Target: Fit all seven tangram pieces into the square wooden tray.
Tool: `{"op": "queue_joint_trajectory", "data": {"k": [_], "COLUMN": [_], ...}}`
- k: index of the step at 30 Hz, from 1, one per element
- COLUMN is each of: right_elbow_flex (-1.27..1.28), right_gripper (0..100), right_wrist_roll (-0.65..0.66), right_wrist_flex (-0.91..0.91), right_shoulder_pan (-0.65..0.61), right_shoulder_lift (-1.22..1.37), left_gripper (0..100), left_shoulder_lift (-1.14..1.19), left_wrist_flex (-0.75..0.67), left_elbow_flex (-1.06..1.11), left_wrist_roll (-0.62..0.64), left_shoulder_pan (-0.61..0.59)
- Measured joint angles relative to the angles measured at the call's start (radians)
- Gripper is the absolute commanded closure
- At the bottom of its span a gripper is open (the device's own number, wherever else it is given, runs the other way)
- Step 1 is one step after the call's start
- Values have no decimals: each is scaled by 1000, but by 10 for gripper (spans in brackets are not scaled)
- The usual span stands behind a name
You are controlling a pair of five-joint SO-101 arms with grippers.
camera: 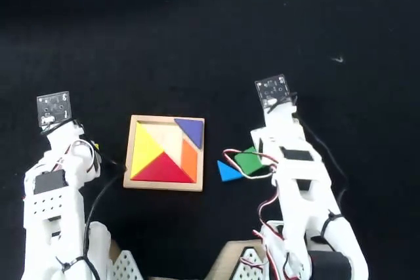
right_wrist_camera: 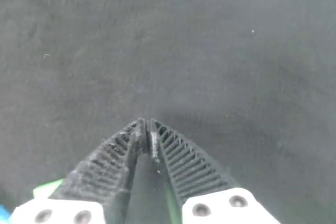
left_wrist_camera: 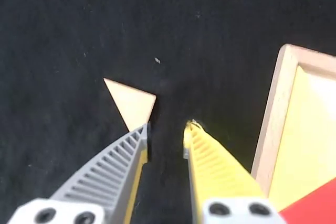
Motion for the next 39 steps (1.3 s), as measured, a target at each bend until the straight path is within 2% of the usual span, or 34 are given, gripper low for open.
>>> {"op": "queue_joint_trajectory", "data": {"k": [4, 9, 21, 25, 28, 34, 39], "right_elbow_flex": [-77, -192, -379, -442, -466, -474, -474], "right_gripper": [985, 985, 986, 986, 986, 986, 986], "right_wrist_roll": [2, 2, 2, -43, -83, -91, -91], "right_wrist_flex": [123, 258, 269, 272, 272, 272, 272], "right_shoulder_pan": [-89, -173, -184, -201, -204, -203, -203], "right_shoulder_lift": [0, 0, 15, 133, 249, 295, 295], "left_gripper": [884, 949, 870, 892, 901, 899, 898], "left_shoulder_lift": [0, -41, -485, -586, -652, -821, -862], "left_wrist_flex": [-25, -77, -77, -77, -75, 83, 155], "left_elbow_flex": [2, 46, 269, 351, 356, 353, 351], "left_wrist_roll": [3, 5, 5, 5, 6, 6, 6], "left_shoulder_pan": [2, 3, 26, 118, 124, 91, 140]}}
